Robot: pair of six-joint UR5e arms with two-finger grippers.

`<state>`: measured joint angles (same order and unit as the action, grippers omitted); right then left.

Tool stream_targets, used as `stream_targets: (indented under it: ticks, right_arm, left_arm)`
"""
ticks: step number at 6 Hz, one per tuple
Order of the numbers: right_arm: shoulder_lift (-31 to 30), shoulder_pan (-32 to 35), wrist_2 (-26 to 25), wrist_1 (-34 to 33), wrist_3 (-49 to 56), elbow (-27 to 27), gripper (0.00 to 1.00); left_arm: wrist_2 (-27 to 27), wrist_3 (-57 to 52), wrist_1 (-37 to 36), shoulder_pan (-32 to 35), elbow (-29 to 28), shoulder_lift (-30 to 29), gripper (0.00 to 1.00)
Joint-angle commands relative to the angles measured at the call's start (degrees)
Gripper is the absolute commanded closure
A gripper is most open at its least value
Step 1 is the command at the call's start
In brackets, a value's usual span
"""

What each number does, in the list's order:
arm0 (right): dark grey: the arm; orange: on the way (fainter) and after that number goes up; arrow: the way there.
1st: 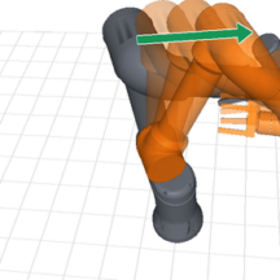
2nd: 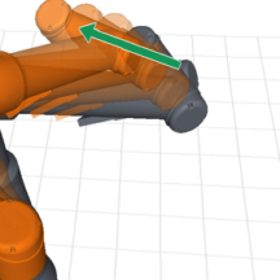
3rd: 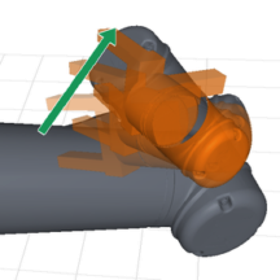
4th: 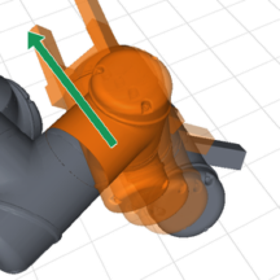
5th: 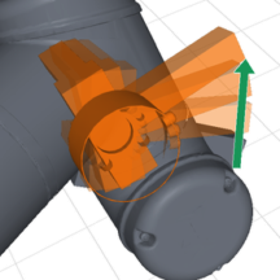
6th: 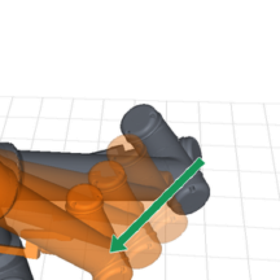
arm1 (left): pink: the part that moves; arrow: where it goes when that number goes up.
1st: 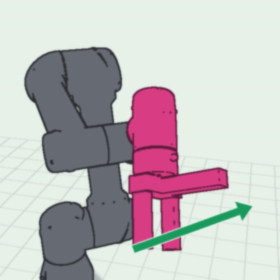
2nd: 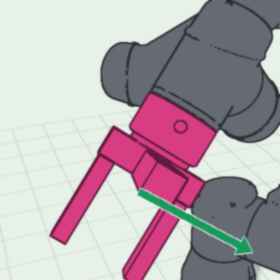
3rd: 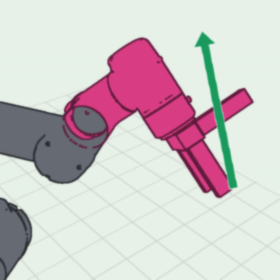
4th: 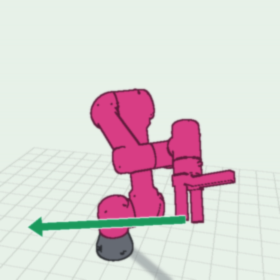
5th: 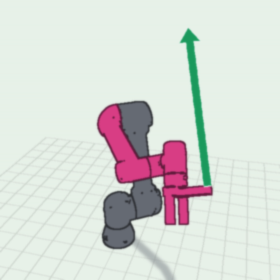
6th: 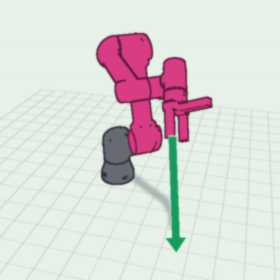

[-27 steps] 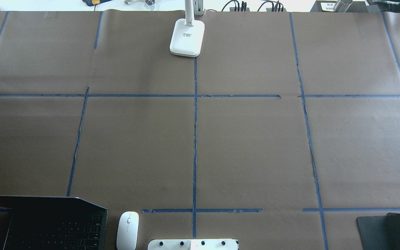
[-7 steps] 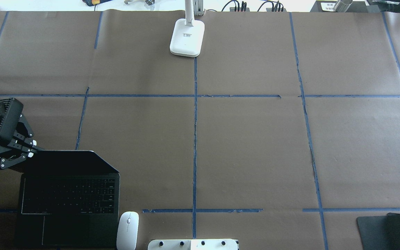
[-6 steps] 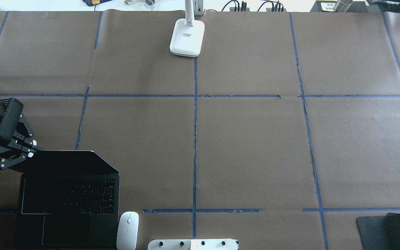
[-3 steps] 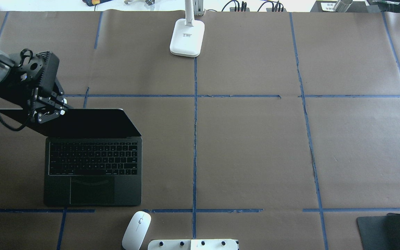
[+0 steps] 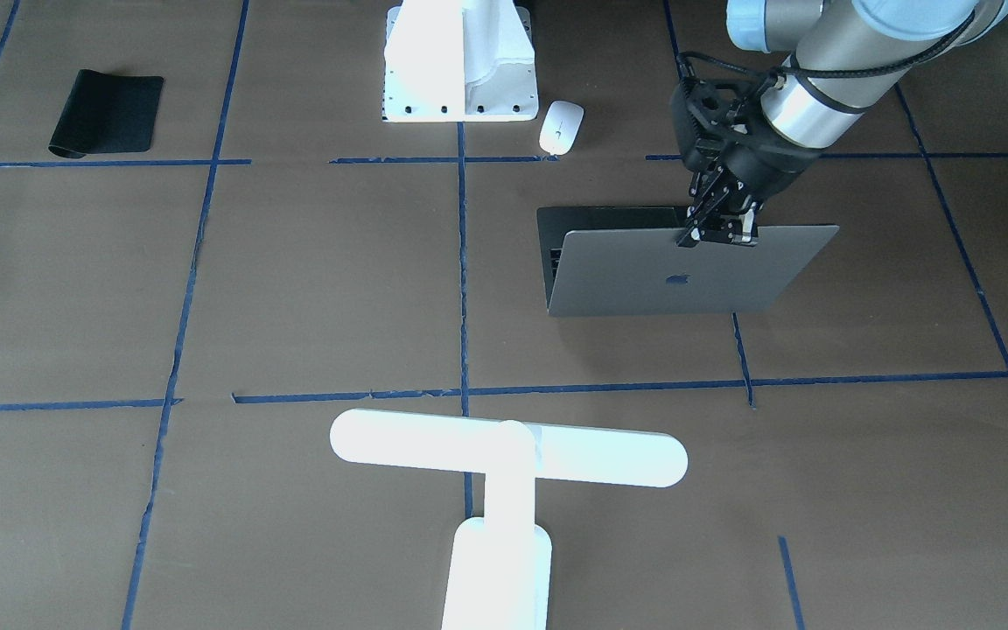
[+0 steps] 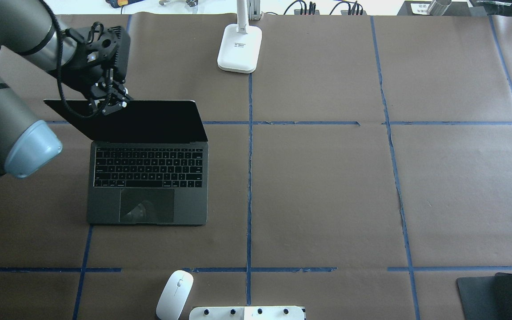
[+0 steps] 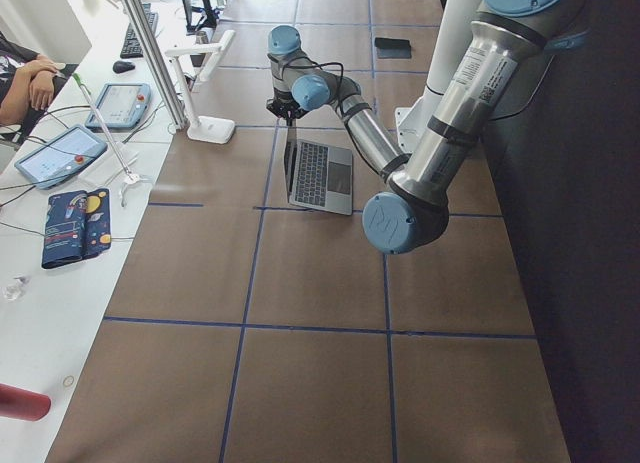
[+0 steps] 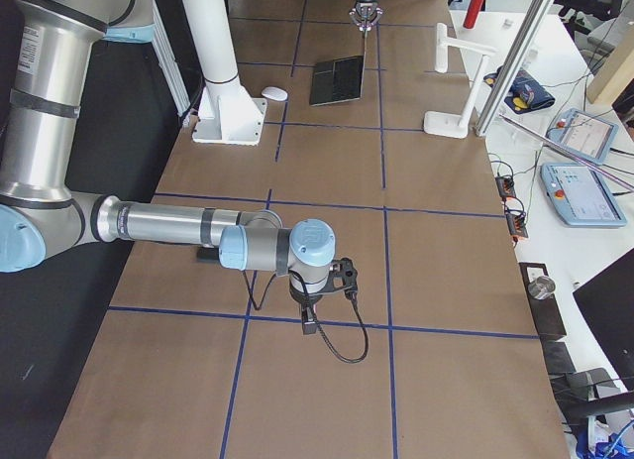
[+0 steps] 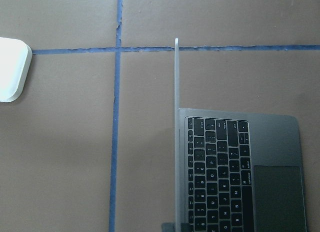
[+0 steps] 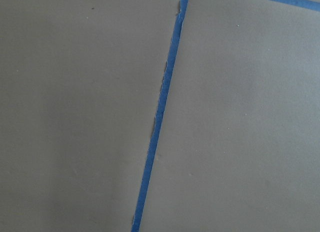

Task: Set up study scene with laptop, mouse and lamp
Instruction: 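Slide the laptop with the left gripper toward the white lamp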

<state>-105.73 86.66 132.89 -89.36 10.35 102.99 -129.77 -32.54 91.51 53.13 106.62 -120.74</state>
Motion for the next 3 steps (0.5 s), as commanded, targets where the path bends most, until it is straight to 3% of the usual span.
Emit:
stream_targets:
  ticks: [1, 3]
  right_arm:
    - [0.00, 0.00, 0.00, -0.03, -0.06, -0.07, 0.00]
    - [0.00, 0.00, 0.00, -0.03, -0.15, -0.16, 0.00]
  left_arm:
    - [2.31, 0.10, 0.69, -0.39, -10.32, -10.85, 0.99]
    - [2.33, 0.37, 0.78, -0.39, -20.52, -20.19, 0.96]
